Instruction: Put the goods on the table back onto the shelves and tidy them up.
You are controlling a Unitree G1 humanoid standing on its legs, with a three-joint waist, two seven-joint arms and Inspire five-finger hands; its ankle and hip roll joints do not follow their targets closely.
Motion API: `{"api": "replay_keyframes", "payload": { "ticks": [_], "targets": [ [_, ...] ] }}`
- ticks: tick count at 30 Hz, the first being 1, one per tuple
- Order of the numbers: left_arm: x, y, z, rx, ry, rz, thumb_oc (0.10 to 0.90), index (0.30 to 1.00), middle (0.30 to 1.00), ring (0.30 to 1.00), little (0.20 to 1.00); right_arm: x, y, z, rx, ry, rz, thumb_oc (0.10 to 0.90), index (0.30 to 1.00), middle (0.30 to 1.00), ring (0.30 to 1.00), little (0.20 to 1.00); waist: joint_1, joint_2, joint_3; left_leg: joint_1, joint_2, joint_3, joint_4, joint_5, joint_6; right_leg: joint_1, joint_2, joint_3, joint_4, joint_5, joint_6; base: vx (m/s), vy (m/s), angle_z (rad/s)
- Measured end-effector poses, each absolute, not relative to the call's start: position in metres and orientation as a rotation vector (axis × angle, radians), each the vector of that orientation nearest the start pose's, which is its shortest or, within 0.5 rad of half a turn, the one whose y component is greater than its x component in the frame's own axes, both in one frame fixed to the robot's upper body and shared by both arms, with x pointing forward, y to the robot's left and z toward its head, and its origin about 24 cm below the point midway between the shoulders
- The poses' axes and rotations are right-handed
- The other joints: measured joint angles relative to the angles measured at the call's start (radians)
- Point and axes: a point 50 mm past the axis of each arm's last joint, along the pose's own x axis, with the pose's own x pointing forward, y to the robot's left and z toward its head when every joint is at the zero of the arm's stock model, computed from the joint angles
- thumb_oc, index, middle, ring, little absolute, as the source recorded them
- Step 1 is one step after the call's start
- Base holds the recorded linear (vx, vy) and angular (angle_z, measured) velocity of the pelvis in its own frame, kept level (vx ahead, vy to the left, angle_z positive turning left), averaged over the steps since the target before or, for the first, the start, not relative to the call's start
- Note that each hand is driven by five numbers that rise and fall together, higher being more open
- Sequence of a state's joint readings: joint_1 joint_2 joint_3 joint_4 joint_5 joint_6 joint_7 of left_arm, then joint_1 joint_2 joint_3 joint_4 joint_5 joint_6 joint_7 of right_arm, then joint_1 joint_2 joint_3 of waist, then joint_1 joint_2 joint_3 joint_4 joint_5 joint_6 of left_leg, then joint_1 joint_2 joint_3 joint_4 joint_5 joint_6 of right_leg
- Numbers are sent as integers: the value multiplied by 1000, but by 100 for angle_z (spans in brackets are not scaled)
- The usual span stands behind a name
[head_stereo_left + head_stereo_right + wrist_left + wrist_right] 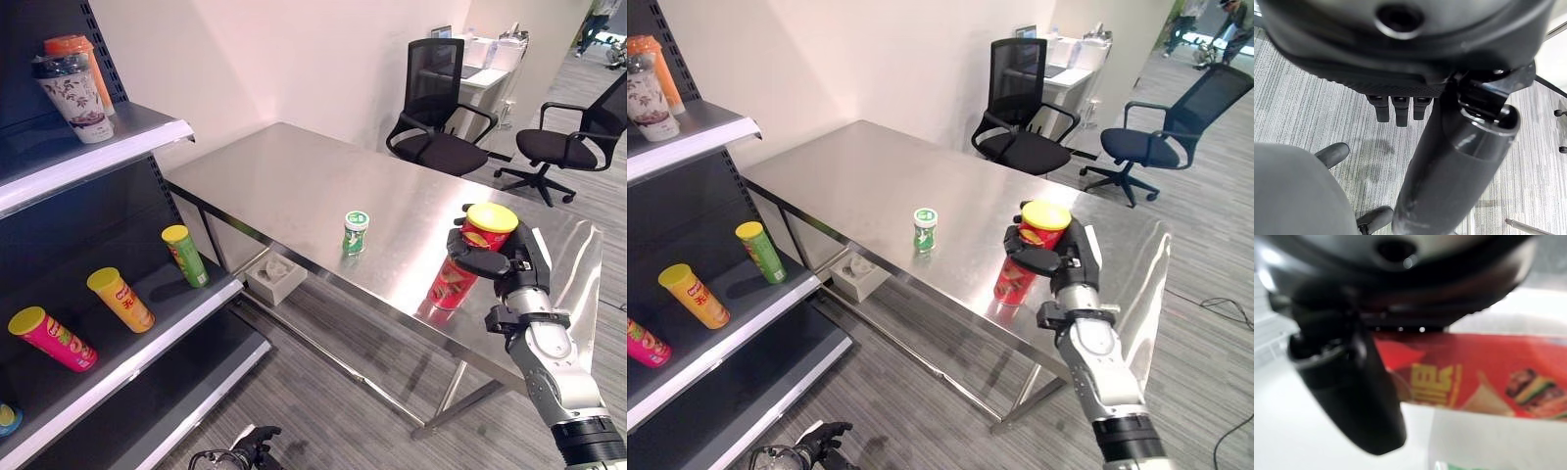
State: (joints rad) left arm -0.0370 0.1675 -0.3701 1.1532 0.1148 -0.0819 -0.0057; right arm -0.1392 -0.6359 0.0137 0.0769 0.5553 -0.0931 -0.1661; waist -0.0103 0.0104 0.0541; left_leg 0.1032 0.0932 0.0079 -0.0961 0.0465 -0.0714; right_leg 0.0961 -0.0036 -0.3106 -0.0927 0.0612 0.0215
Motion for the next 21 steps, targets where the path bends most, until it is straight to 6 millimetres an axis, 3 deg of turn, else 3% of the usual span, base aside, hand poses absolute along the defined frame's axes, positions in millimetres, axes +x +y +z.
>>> {"api": "replay_keyframes", "payload": {
  "ticks": [12,16,21],
  "targets": [
    [120,175,-159,454,1040,-303,800,900,900,900,900,277,-272,114,-105,-176,-210,400,300,300,300,300,-2,0,0,9,0,1,0,3,-4,1,0,2,0,0,0,0,0,0],
    [118,178,-160,437,1048,-268,800,900,900,900,900,272,-287,130,-90,-259,-330,400,300,300,300,300,-3,4,0,11,0,7,0,3,-4,0,-1,4,0,2,-3,-27,30,-2],
    [117,178,-160,444,1047,-254,800,900,900,900,900,266,-281,147,-34,-365,-332,400,300,300,300,300,-9,19,5,15,-2,12,0,3,-4,0,-2,11,0,8,-11,-47,56,-6]
  ]
}}
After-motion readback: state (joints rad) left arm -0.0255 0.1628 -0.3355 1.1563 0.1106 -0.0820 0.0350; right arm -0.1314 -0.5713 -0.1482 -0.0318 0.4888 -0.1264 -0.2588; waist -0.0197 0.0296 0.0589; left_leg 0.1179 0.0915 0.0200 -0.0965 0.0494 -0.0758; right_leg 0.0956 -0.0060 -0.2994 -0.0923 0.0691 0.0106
